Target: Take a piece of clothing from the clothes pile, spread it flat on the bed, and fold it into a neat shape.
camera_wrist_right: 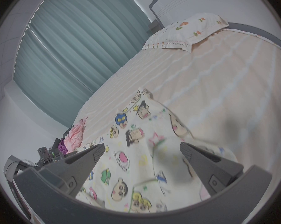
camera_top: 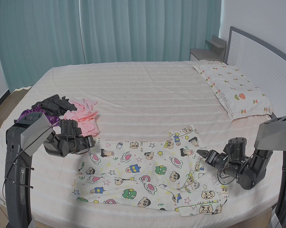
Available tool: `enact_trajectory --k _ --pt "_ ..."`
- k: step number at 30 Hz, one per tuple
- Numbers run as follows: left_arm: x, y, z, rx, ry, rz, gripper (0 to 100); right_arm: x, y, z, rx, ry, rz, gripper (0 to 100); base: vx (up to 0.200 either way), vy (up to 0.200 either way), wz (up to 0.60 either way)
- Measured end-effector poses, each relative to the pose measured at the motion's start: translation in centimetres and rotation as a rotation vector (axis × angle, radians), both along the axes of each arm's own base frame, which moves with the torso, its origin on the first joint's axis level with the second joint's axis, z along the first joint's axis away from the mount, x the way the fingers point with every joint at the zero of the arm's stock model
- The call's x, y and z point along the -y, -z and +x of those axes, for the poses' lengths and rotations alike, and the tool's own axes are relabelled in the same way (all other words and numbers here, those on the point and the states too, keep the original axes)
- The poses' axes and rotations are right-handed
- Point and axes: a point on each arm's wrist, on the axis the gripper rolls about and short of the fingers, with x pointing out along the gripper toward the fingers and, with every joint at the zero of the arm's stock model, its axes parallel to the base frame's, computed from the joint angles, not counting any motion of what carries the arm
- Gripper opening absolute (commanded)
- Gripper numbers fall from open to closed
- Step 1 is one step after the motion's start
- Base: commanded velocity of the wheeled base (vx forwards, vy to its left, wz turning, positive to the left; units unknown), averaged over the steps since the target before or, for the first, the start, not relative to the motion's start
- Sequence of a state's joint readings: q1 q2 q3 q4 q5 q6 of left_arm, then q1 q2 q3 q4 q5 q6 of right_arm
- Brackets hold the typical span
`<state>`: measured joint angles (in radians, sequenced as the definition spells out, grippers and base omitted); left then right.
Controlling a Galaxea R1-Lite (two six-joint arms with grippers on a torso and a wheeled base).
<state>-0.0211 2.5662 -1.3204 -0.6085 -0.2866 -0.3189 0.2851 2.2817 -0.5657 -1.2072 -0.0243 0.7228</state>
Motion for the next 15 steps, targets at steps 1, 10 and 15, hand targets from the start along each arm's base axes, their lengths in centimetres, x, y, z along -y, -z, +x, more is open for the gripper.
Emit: enact_trajectory --k 1,10,15 --pt "0.1 0.0 0.0 0.001 -0.001 0.002 0 0.0 -0.2 0.8 0.002 -0.001 -0.003 100 0.000 0.000 0.00" --pt "1.2 -0.8 -0.3 0.007 -0.009 0.021 0 0.3 -1.7 8.5 0.039 -0.005 -0.064 100 0.000 0.000 0.00" --pt "1.9 -1.3 -0.6 0.012 -0.002 0.026 0 0.4 -0.7 11.2 -0.010 -0.013 -0.111 100 0.000 0.000 0.00"
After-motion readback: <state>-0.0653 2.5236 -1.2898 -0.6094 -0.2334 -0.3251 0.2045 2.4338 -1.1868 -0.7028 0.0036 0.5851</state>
